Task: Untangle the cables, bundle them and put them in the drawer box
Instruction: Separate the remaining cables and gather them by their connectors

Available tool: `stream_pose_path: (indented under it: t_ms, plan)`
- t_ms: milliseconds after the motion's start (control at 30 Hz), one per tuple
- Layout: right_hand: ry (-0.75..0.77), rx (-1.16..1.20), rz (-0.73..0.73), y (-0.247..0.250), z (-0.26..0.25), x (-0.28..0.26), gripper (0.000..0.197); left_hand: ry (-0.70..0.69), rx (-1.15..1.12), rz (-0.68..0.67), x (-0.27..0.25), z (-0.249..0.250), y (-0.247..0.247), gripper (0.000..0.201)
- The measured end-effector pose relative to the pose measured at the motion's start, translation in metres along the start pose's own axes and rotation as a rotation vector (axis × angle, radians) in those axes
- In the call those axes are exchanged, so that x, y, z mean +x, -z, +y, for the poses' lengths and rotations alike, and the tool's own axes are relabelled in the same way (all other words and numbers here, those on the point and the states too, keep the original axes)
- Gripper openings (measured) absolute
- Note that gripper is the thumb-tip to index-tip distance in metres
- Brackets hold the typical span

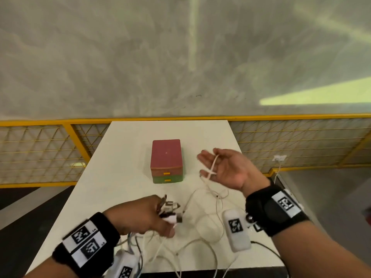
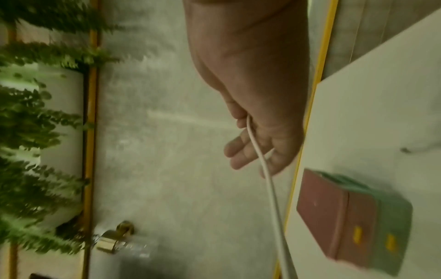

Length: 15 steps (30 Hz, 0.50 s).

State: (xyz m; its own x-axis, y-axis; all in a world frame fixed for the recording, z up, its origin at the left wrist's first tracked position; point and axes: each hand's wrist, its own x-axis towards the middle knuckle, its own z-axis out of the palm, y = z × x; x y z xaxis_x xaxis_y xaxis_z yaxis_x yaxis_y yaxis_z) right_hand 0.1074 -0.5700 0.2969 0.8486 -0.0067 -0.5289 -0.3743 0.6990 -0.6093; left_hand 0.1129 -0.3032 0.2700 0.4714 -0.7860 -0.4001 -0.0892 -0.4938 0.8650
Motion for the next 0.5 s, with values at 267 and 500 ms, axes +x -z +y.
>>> stream_pose_path:
  t_ms: [267, 500]
  plan:
    - [0.114, -0.395, 0.041, 0.027, 0.003, -0.025, 0.016, 0.118, -0.07, 0.172, -0.014, -0.023, 0.018, 0.019]
    - [-0.104, -1.22, -0.212, 0.048, 0.07, -0.053, 0.012, 0.044, -0.39, 0.697, -0.006, -0.013, 0.045, 0.023]
